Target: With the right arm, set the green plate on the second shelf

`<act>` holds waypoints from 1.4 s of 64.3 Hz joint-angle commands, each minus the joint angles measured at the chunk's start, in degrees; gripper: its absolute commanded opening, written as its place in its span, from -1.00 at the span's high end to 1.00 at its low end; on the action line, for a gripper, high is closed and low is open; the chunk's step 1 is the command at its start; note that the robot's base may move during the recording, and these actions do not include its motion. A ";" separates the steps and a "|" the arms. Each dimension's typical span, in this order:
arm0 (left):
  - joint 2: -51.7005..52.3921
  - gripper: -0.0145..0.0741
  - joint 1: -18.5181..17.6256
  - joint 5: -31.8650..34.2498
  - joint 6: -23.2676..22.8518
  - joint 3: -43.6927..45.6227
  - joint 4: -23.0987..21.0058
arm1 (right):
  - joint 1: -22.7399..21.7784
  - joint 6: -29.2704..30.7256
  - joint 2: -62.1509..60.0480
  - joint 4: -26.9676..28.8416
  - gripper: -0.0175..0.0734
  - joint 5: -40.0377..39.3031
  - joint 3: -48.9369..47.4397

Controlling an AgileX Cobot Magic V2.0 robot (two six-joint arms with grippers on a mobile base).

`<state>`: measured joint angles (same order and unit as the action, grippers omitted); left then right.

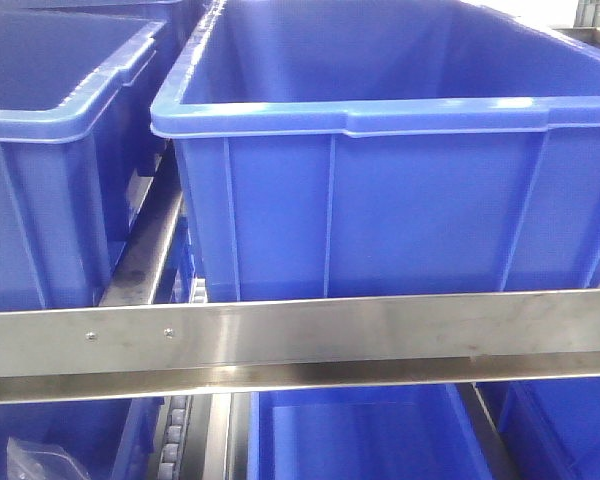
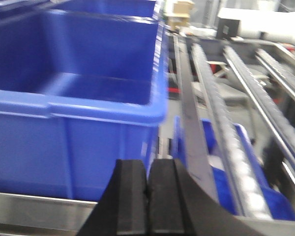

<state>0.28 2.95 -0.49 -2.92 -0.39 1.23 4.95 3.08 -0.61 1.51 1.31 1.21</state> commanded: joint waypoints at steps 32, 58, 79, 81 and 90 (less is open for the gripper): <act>0.87 0.38 -0.03 4.74 -0.36 -2.40 -0.27 | -2.14 -1.49 -1.09 1.87 0.51 -2.95 -0.63; 0.87 0.38 -0.03 4.74 -0.36 -2.40 -0.27 | -2.14 -1.49 -1.09 1.87 0.51 -8.53 -0.63; 0.87 0.38 -0.03 4.74 -0.36 -2.40 -0.27 | -2.14 -1.49 -1.09 1.87 0.51 -11.15 -0.63; 0.87 0.38 -0.03 4.74 -0.36 -2.40 -0.27 | -2.14 -1.49 -1.09 1.87 0.51 -11.29 -0.63; 0.87 0.38 -0.03 4.74 -0.36 -2.40 -0.27 | -2.14 -1.49 -1.09 1.87 0.51 -10.28 -0.63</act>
<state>0.28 2.95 -0.49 -2.92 -0.39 1.23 3.28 1.48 -0.61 3.42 -4.22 1.55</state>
